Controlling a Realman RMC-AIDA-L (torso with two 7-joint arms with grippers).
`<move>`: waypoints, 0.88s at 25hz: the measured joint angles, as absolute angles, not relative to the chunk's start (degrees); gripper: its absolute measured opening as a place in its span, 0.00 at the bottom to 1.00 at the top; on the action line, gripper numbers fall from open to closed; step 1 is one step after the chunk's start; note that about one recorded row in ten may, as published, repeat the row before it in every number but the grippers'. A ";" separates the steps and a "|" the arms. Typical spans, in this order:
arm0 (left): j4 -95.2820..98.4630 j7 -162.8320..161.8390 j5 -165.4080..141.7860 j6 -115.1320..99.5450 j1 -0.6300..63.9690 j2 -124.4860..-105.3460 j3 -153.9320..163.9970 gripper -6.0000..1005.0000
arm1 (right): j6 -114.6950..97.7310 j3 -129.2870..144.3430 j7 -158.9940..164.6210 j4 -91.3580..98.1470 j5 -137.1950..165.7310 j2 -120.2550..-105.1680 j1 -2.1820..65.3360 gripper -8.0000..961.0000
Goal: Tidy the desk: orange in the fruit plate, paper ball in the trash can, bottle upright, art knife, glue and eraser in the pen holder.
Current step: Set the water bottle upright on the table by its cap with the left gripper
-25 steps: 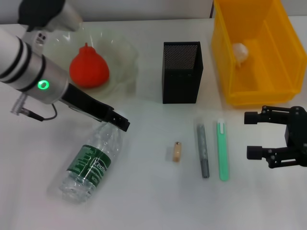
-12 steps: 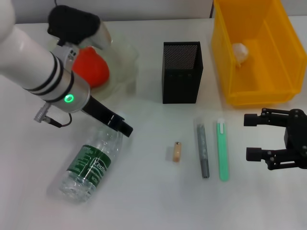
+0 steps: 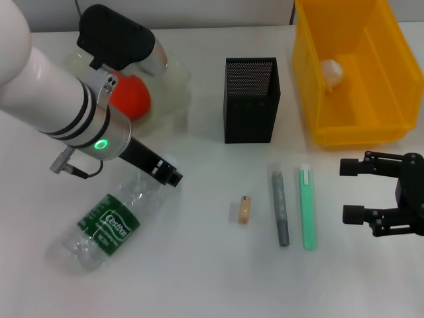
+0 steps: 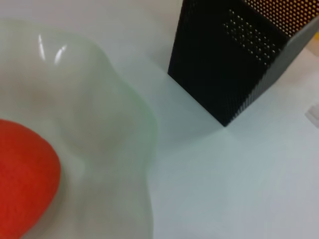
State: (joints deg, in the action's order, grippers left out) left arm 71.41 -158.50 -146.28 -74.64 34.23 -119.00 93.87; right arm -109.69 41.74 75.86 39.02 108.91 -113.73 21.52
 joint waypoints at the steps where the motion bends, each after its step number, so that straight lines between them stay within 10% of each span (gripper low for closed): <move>1: 71.97 -158.17 -146.23 -74.84 33.77 -118.96 93.89 0.53 | -109.63 41.67 75.86 39.02 108.83 -113.73 21.44 0.88; 22: 54.46 -103.42 -105.68 -91.90 23.69 -118.41 54.42 0.47 | -111.27 32.80 71.90 35.16 106.35 -117.51 21.52 0.88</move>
